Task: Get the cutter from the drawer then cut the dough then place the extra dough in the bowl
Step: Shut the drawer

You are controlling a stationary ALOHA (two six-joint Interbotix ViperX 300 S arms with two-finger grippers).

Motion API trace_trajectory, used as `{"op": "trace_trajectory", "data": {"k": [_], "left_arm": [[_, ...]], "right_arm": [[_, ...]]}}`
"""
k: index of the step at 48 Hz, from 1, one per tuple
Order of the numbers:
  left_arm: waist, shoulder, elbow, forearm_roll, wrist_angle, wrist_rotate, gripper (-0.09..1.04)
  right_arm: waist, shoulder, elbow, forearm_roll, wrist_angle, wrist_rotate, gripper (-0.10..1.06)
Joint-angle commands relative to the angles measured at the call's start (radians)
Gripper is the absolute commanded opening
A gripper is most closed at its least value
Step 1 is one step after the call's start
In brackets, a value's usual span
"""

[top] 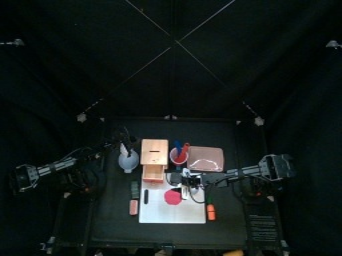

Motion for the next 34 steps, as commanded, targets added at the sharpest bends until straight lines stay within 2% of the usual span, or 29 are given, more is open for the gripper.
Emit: {"op": "trace_trajectory", "data": {"k": [1,7,11,20,34], "left_arm": [[0.037,0.021,-0.11,0.064,0.132,0.002,0.46],[0.044,0.051,-0.206,0.121,0.281,0.003,0.43],[0.046,0.075,-0.247,0.153,0.333,0.005,0.43],[0.064,0.169,-0.331,0.253,0.417,0.008,0.42],[0.069,0.376,-0.437,0.319,0.497,0.06,0.42]], "right_arm": [[0.002,0.023,-0.054,0.002,-0.023,-0.002,0.72],[0.005,0.072,-0.1,-0.002,-0.023,-0.002,0.69],[0.005,0.092,-0.129,0.003,-0.02,-0.002,0.62],[0.005,0.106,-0.163,0.002,-0.018,-0.002,0.41],[0.021,0.129,-0.178,0.003,-0.02,-0.002,0.2]]}}
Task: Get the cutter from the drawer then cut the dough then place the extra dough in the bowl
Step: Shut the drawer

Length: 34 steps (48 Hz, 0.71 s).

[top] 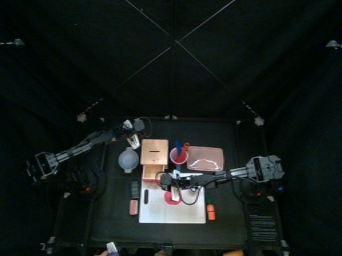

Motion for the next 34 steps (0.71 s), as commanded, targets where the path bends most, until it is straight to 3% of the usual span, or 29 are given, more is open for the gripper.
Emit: {"op": "trace_trajectory", "data": {"k": [1,7,20,34], "left_arm": [[0.002,0.061,-0.069,0.005,0.015,0.015,0.42],[0.005,0.137,-0.149,0.005,0.054,0.067,0.42],[0.018,0.321,-0.344,-0.029,0.232,0.222,0.42],[0.029,0.485,-0.488,-0.029,0.393,0.29,0.42]], "right_arm": [[0.015,-0.012,-0.031,-0.003,-0.005,-0.002,0.18],[0.018,0.009,-0.051,-0.003,-0.009,0.0,0.12],[0.021,0.098,-0.121,0.0,0.0,0.0,0.11],[0.018,0.179,-0.227,-0.003,0.081,0.0,0.11]]}}
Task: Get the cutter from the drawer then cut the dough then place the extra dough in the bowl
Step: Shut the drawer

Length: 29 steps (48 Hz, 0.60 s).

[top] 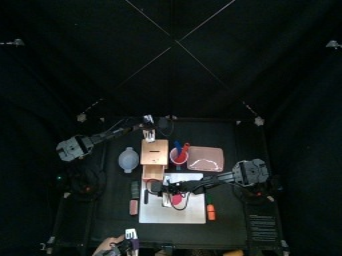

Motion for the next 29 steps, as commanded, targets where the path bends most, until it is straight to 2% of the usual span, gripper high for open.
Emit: {"op": "trace_trajectory", "data": {"k": [1,15,29], "left_arm": [[0.005,0.026,-0.067,0.0,0.04,0.009,0.42],[0.002,0.054,-0.072,0.0,0.044,0.017,0.42],[-0.002,0.06,-0.04,-0.003,0.04,0.021,0.42]], "right_arm": [[-0.003,-0.005,-0.057,-0.002,0.025,0.0,0.11],[-0.006,0.057,-0.127,-0.009,0.06,-0.002,0.11],[-0.037,0.101,-0.184,-0.067,0.115,0.0,0.11]]}}
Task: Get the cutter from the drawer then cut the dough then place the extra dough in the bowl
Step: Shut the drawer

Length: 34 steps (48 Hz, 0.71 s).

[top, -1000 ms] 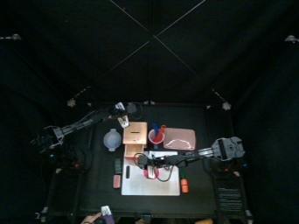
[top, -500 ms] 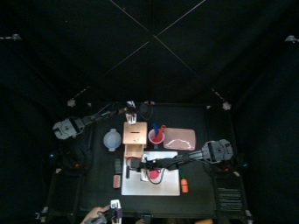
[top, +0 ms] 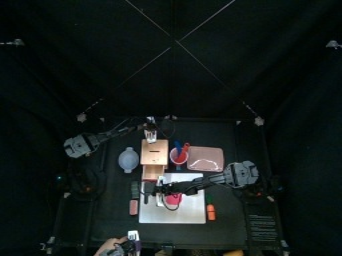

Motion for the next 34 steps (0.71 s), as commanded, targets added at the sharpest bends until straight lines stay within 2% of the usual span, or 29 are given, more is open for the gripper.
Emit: {"op": "trace_trajectory", "data": {"k": [1,34], "left_arm": [[-0.002,-0.008,-0.006,-0.003,-0.008,0.006,0.42],[-0.002,0.006,0.021,-0.015,-0.034,0.023,0.42]], "right_arm": [[-0.023,-0.02,-0.037,-0.018,0.025,0.002,0.11],[-0.1,-0.018,-0.057,-0.118,0.092,0.0,0.11]]}}
